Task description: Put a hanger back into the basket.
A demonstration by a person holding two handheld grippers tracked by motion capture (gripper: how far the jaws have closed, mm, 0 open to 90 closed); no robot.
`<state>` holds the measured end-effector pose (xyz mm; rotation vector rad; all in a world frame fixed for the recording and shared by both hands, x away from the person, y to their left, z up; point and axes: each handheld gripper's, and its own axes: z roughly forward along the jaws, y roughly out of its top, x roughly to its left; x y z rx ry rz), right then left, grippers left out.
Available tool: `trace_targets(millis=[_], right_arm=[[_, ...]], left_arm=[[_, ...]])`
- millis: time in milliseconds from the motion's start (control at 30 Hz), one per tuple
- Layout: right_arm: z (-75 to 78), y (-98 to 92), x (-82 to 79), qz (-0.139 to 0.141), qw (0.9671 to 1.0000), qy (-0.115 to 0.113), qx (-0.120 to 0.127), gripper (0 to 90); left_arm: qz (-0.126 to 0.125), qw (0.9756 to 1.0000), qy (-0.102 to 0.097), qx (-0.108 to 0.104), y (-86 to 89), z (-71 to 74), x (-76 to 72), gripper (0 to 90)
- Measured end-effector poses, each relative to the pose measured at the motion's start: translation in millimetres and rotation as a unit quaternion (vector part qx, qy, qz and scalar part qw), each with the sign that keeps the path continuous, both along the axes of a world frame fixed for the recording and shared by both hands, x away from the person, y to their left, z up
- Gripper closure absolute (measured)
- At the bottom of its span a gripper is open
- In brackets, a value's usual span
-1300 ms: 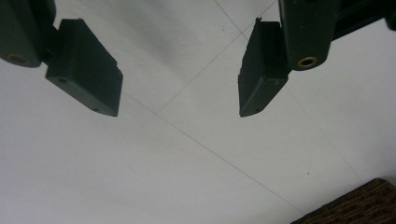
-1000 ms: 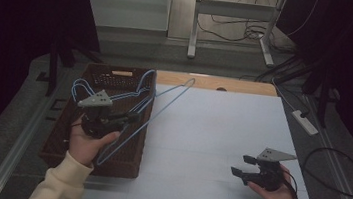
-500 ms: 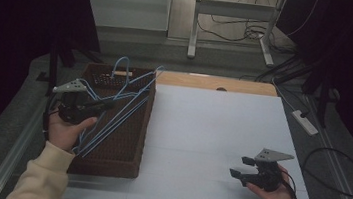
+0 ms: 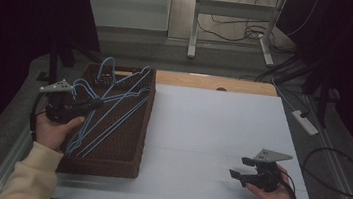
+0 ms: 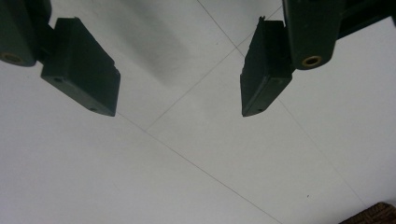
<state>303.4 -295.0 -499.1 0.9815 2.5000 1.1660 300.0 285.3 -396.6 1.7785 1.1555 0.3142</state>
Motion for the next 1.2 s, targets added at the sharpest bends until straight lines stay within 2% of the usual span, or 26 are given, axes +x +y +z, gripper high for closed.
trace_targets(millis=[67, 167, 267, 367, 433, 533, 600, 667, 700, 767, 900, 967, 1000, 1067, 1100, 1133, 1200], right_arm=[[-0.2, 0.2, 0.2, 0.0, 1.0, 0.0, -0.001, 29.6], [-0.6, 0.7, 0.3, 0.001, 1.0, 0.0, -0.003, 29.6], [-1.0, 1.1, 0.4, 0.003, 1.0, 0.001, -0.007, 29.6], [-1.1, 1.1, 0.4, 0.003, 1.0, 0.001, -0.008, 29.6], [-1.1, 1.1, 0.4, 0.003, 1.0, 0.001, -0.008, 29.6], [-1.1, 0.9, 0.3, 0.002, 1.0, 0.0, -0.008, 29.6], [-1.0, 1.1, 0.2, 0.003, 1.0, 0.0, -0.008, 29.6], [-1.0, 1.6, 0.2, 0.003, 1.0, 0.0, -0.008, 29.6], [-1.0, 1.6, 0.2, 0.003, 1.0, 0.0, -0.008, 29.6], [-0.9, 2.4, -0.1, 0.004, 0.9999, 0.0, -0.01, 29.6], [-1.2, 2.4, 0.3, 0.005, 0.9999, 0.001, -0.011, 29.6], [-1.7, 2.8, 0.5, 0.006, 0.9999, 0.001, -0.01, 29.5], [-1.7, 3.1, 0.5, 0.007, 0.9999, 0.002, -0.011, 29.4], [-1.4, 3.4, 0.0, 0.007, 0.9999, 0.002, -0.012, 29.4], [-1.0, 3.5, -0.5, 0.007, 0.9999, 0.001, -0.011, 29.4], [-1.0, 3.5, -0.5, 0.007, 0.9999, 0.001, -0.011, 29.4], [-0.6, 3.1, -0.4, 0.006, 0.9999, 0.0, -0.009, 29.2]], left_arm=[[-0.003, 1.0, 0.003, 0.003, -0.6, -1.6, 0.8, 86.0], [-0.017, 0.9995, 0.022, 0.013, -3.4, -10.6, 6.8, 86.0], [-0.021, 0.9986, 0.043, 0.02, -4.7, -20.4, 14.7, 86.0], [-0.017, 0.9968, 0.07, 0.036, -3.7, -31.5, 23.6, 86.0], [-0.015, 0.9965, 0.075, 0.034, -2.8, -34.1, 25.3, 86.1], [0.011, 0.9948, 0.091, 0.044, 5.0, -40.7, 29.3, 86.1], [0.04, 0.9906, 0.109, 0.072, 8.5, -44.7, 31.1, 85.8], [0.054, 0.9865, 0.124, 0.092, 10.7, -49.4, 33.0, 85.5], [0.054, 0.9865, 0.124, 0.092, 10.7, -49.4, 33.0, 85.2], [0.075, 0.9806, 0.138, 0.117, 14.0, -57.4, 35.7, 84.8], [0.082, 0.981, 0.13, 0.118, 16.2, -57.4, 35.2, 83.8], [0.09, 0.9805, 0.123, 0.124, 16.2, -56.0, 34.0, 76.7], [0.094, 0.981, 0.114, 0.126, 15.5, -54.2, 32.0, 69.5], [0.09, 0.9841, 0.092, 0.122, 14.1, -49.0, 26.4, 57.6], [0.076, 0.9889, 0.064, 0.11, 11.4, -41.4, 16.7, 49.7], [0.076, 0.9889, 0.064, 0.11, 11.4, -41.4, 16.7, 47.4], [0.061, 0.9928, 0.041, 0.094, 9.0, -33.3, 5.5, 44.8]])
